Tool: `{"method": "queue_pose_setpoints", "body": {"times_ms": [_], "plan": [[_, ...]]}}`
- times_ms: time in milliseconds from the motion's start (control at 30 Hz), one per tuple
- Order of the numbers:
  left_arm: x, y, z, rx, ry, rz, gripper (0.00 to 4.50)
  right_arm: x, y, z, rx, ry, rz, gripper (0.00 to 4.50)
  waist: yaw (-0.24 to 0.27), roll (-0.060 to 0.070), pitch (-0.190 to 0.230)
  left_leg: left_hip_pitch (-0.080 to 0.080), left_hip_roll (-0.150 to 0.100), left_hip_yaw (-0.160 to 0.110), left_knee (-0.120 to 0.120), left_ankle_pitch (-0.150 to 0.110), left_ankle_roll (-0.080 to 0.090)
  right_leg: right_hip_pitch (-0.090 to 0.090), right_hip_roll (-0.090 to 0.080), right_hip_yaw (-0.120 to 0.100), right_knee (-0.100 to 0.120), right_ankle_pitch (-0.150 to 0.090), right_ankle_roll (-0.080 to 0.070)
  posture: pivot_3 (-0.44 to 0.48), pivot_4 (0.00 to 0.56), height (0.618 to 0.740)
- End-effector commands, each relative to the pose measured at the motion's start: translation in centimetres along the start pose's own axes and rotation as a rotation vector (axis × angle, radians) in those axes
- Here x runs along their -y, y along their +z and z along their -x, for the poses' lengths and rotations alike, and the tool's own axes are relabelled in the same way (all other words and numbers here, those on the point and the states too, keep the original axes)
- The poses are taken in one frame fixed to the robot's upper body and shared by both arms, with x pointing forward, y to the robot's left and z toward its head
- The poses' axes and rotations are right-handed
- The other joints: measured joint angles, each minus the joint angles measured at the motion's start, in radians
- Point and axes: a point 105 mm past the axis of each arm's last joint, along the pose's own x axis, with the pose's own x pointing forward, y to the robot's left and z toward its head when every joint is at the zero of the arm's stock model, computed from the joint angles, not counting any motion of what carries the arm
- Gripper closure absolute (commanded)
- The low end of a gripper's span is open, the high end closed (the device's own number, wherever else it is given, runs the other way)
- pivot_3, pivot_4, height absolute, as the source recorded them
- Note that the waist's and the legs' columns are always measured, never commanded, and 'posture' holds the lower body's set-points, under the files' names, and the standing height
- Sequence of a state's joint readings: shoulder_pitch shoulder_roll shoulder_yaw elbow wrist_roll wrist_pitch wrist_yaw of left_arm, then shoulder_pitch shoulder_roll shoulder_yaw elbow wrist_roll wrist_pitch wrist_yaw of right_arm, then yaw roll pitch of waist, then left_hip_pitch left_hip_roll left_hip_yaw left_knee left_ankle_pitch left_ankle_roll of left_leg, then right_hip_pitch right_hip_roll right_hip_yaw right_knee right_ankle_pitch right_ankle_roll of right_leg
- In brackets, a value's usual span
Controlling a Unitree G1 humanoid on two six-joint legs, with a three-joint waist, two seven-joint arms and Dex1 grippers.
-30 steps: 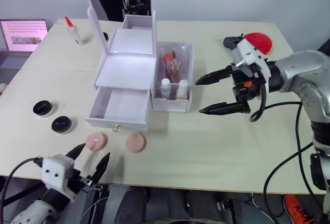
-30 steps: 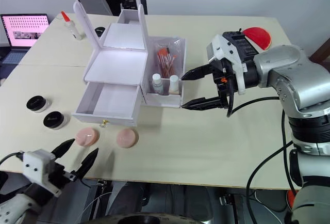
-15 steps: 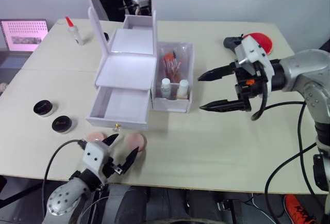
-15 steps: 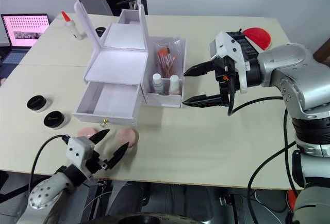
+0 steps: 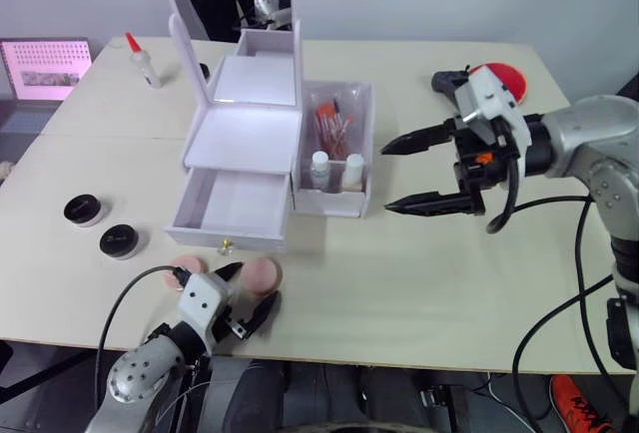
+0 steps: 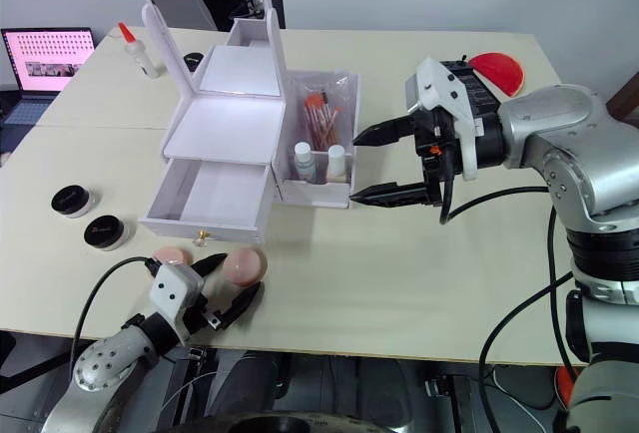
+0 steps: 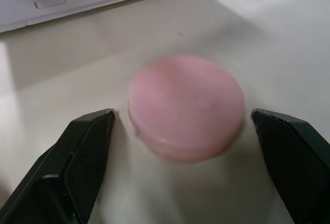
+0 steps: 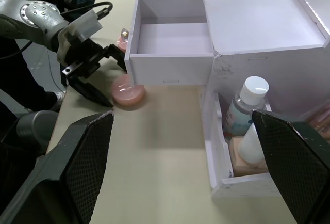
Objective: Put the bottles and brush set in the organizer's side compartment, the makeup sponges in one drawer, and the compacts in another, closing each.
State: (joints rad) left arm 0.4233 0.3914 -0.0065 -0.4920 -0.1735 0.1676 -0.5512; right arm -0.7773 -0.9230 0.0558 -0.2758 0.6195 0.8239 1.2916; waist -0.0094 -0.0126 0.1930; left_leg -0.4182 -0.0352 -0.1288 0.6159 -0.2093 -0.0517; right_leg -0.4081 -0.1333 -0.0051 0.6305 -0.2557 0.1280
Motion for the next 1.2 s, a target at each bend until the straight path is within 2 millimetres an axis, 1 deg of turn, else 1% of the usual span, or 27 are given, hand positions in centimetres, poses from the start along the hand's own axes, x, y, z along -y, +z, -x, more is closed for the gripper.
{"method": "queue_pose_setpoints", "body": {"times_ms": [33, 133, 233, 400, 500, 567, 733, 833, 900, 1033, 1133, 1200], "plan": [[-0.1, 0.6, 0.2, 0.024, 0.009, -0.028, 0.04, -0.6, 0.7, 0.2, 0.008, 0.011, 0.034, 0.00, 0.000, 0.000, 0.000, 0.000, 0.000, 0.000, 0.000, 0.000, 0.000, 0.000, 0.000, 0.000, 0.000, 0.000, 0.000, 0.000, 0.150, 0.740], [-0.1, 0.5, 0.4, 0.020, 0.012, -0.027, 0.04, -0.5, 0.6, 0.1, 0.008, 0.007, 0.035, 0.00, -0.001, 0.000, 0.000, 0.000, 0.000, 0.000, 0.000, 0.000, 0.000, 0.000, 0.000, 0.000, 0.000, 0.000, 0.000, 0.000, 0.150, 0.740], [-0.2, 0.5, 0.2, 0.021, 0.011, -0.035, 0.04, -0.4, 0.7, 0.0, 0.010, 0.006, 0.036, 0.00, -0.001, 0.000, 0.000, 0.000, 0.000, 0.000, 0.000, 0.000, 0.000, 0.000, 0.000, 0.000, 0.000, 0.000, 0.000, 0.000, 0.150, 0.740], [-0.7, 0.8, -0.7, 0.033, 0.020, -0.063, 0.04, -0.3, 0.8, -0.2, 0.015, 0.003, 0.041, 0.00, 0.001, 0.000, 0.000, 0.000, 0.000, 0.000, 0.000, 0.000, 0.000, 0.000, 0.000, 0.000, 0.000, 0.000, 0.000, 0.000, 0.150, 0.740], [-0.8, 0.8, -0.9, 0.032, 0.022, -0.068, 0.73, -0.1, 0.7, -0.2, 0.010, -0.009, 0.044, 0.00, 0.001, 0.000, 0.000, 0.000, 0.000, 0.000, 0.000, 0.000, 0.000, 0.000, 0.000, 0.000, 0.000, 0.000, 0.001, 0.000, 0.150, 0.740], [-0.7, 0.9, -1.0, 0.033, 0.016, -0.069, 1.63, 0.0, 0.7, -0.1, 0.008, -0.013, 0.045, 0.00, -0.001, 0.000, 0.000, 0.000, 0.000, 0.000, 0.000, 0.000, 0.000, 0.000, 0.000, 0.000, 0.000, 0.000, 0.001, 0.000, 0.150, 0.740], [-0.6, 1.5, -0.8, 0.046, 0.013, -0.076, 1.63, 0.0, 0.8, -0.2, 0.013, -0.012, 0.047, 0.00, -0.001, 0.000, 0.000, 0.000, 0.000, 0.000, 0.000, 0.000, 0.000, 0.000, 0.000, 0.000, 0.000, 0.001, 0.001, 0.000, 0.150, 0.740], [-0.6, 1.8, 0.2, 0.033, -0.004, -0.095, 1.63, 0.0, 0.8, -0.4, 0.017, -0.001, 0.050, 0.00, -0.002, 0.000, 0.000, 0.000, 0.000, 0.000, 0.000, 0.000, 0.000, 0.000, 0.000, 0.000, 0.000, 0.001, 0.001, 0.000, 0.150, 0.740], [-0.3, 2.0, 1.0, 0.021, -0.036, -0.097, 1.63, 0.0, 0.8, -0.6, 0.018, 0.011, 0.054, 0.00, -0.003, 0.000, 0.000, 0.000, 0.000, 0.000, 0.000, 0.000, 0.000, 0.000, 0.000, 0.000, 0.000, 0.000, 0.001, 0.000, 0.150, 0.740], [0.0, 2.7, 3.9, -0.020, -0.074, -0.139, 1.63, 0.3, 0.9, -0.9, 0.024, 0.043, 0.065, 0.00, -0.004, 0.000, 0.000, 0.000, 0.000, 0.000, -0.001, 0.000, 0.000, -0.001, 0.000, 0.000, -0.001, 0.000, 0.001, 0.000, 0.150, 0.740], [1.5, 3.3, 6.1, -0.041, -0.132, -0.195, 1.63, 0.5, 0.9, -1.3, 0.030, 0.077, 0.077, 0.00, -0.004, 0.000, 0.000, 0.000, 0.000, 0.001, -0.001, 0.000, 0.000, -0.001, 0.000, 0.000, -0.002, 0.000, 0.000, 0.000, 0.150, 0.740], [2.3, 4.3, 7.4, -0.029, -0.146, -0.128, 1.63, 0.7, 1.0, -1.5, 0.035, 0.105, 0.086, 0.00, -0.006, -0.001, 0.001, -0.001, 0.000, 0.002, -0.001, 0.000, 0.000, -0.001, -0.001, 0.001, -0.002, 0.000, 0.000, 0.000, 0.150, 0.740]]}}
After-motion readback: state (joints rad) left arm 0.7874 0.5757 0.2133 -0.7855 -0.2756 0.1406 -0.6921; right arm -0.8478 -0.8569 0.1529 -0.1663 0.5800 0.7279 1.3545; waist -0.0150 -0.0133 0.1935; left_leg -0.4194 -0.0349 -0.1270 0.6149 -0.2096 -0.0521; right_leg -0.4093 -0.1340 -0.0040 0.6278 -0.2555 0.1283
